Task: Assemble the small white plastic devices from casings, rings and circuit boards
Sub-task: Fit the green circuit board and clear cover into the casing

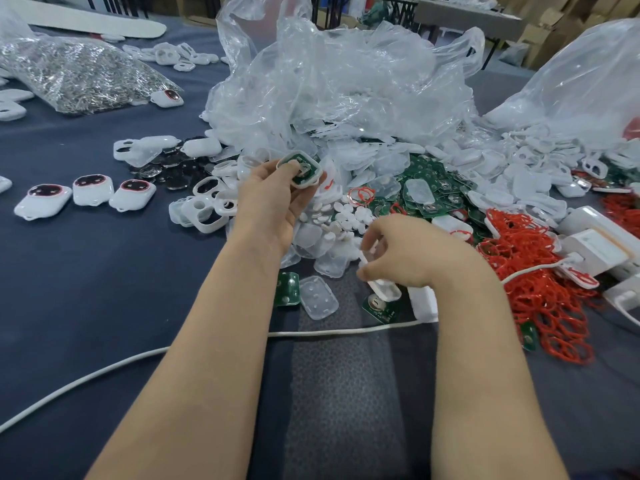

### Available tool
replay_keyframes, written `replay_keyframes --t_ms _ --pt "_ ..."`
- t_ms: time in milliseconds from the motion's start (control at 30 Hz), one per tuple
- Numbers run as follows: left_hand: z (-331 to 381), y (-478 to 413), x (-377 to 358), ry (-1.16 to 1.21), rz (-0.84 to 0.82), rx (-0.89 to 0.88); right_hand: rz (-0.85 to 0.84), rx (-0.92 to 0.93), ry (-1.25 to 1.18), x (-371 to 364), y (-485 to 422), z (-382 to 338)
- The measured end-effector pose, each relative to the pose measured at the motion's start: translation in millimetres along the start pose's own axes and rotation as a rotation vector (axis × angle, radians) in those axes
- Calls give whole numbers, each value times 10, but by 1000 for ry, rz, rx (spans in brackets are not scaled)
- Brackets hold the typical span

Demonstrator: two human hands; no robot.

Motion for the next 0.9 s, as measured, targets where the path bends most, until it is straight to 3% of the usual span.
replay_keyframes --t_ms 133,267,400,467,733,900 --pt "-60 44 -17 -66 -33 71 252 -15 -196 214 -214 17" --pt "-57 57 -29 -152 -36 38 546 -25 -631 345 -318 127" --pt "-65 52 -45 -256 -43 -5 426 39 -1238 191 -408 130" --pt "-61 50 -49 -279 -53 -13 390 80 -1391 177 -421 123" --pt "-107 76 -79 -322 -66 57 263 191 -1559 159 -411 70" --pt "-120 63 -80 -340 -84 84 334 154 -1501 161 -428 81"
Point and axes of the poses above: each hand's wrist, its own y-axis away from the middle knuckle, its own x-axis out of the back of the hand, z = x × y, the point moved 5 cm from there along -y, towards the middle knuckle, and after that the axes turned 8 degrees about y, right-handed, at the moved point
